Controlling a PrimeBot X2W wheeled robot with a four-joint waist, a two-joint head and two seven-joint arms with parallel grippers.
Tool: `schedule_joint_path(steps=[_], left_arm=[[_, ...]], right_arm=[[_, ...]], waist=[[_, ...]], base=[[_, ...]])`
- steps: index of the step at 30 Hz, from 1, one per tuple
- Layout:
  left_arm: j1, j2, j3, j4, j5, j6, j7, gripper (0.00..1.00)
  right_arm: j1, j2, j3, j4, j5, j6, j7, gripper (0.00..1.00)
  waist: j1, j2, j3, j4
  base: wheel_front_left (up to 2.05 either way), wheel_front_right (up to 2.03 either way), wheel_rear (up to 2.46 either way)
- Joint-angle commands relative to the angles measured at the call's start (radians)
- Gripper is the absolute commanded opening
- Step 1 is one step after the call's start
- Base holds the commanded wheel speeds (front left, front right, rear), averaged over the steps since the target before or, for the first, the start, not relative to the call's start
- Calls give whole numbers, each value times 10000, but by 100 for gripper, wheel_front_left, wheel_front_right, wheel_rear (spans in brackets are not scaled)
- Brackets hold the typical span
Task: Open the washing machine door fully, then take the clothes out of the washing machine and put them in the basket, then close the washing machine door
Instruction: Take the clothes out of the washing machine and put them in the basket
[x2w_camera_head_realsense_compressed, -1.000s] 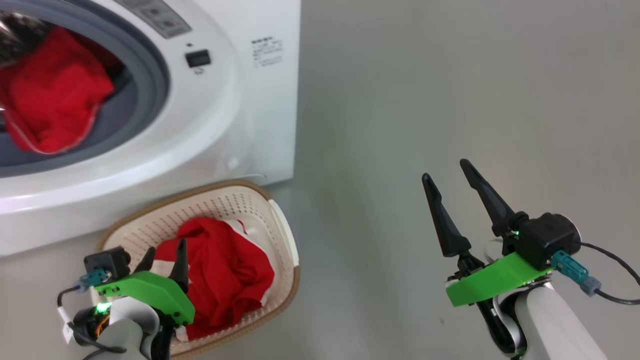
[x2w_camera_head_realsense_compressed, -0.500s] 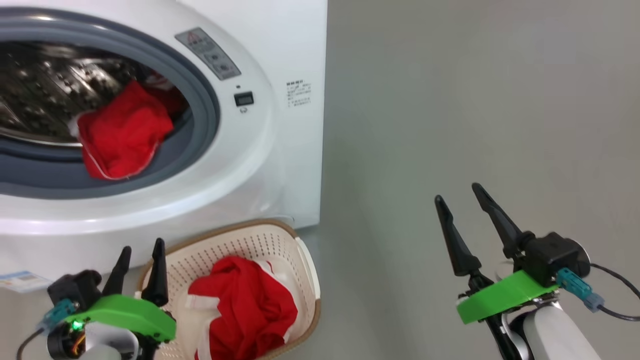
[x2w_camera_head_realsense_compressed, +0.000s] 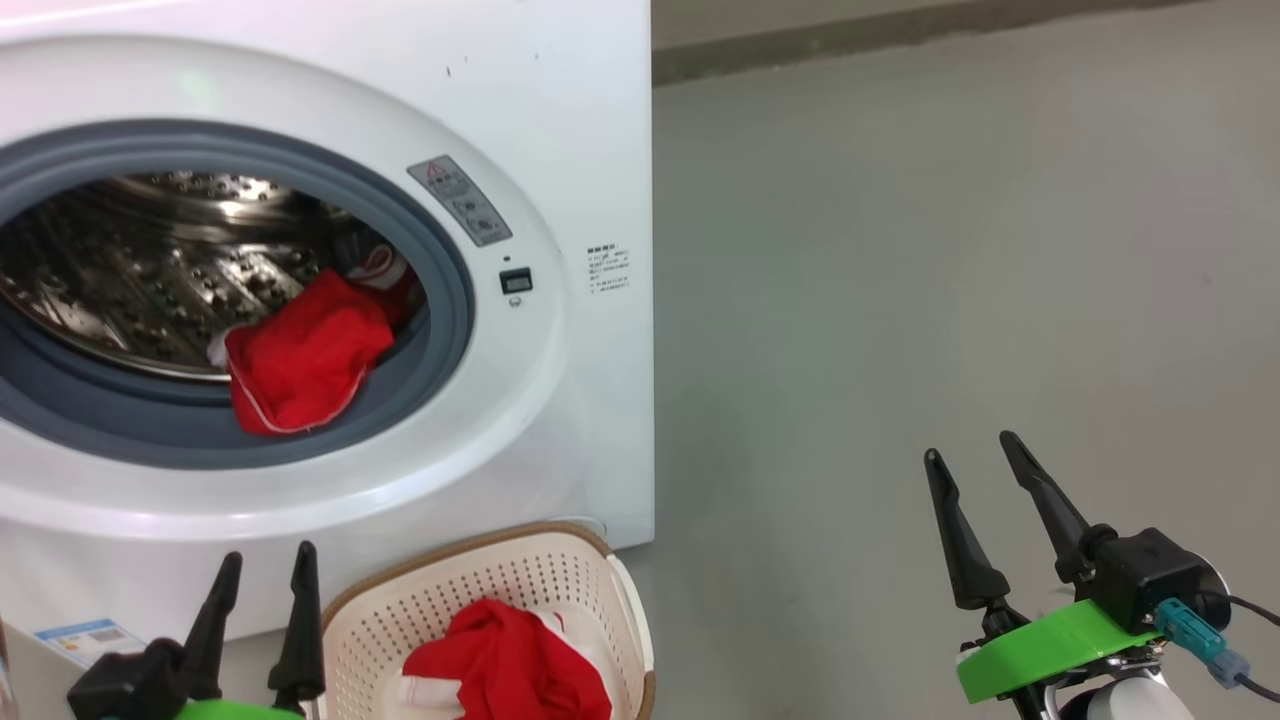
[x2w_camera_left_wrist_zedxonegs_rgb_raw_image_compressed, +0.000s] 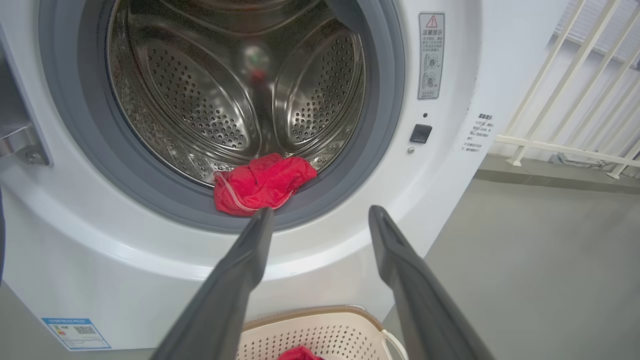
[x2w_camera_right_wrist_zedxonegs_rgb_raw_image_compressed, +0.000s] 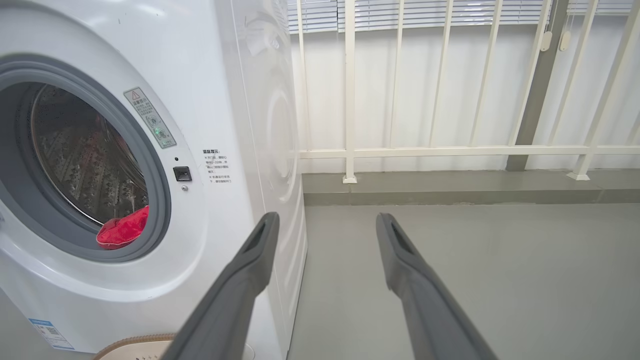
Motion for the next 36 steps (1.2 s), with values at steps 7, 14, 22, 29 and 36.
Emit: schedule_joint_path(steps=[7,14,22,29,36], left_arm=[[643,207,531,-1444,562,-51,-121,100],[1139,61,830,-2013,845,-51,-122,100],[1261,-71,931,-2100,946,-51,-122,100],[1280,-149,917,-2198,1036,-52,-122,100],[1282,-210,949,-2214,1192,-52,-122,100]], right_arm=[[161,-3,-62,-642,-171,48,-65,100],[454,-3,-322,-821,-174,48,-65,100],[547,-3,-349,-906,-193,48,-65,100],[575,-3,-336,-941,-192,48,-65,100],[601,-3,-305,-936,-198,48,-65,100]], waist=[[0,-1,-465,-50],[0,-1,-631,-66],[0,-1,-623,-37],[0,-1,-611,-28],[0,-1,-611,-19]], base=[[0,0,0],[0,0,0],[0,0,0],[0,0,0],[0,0,0]])
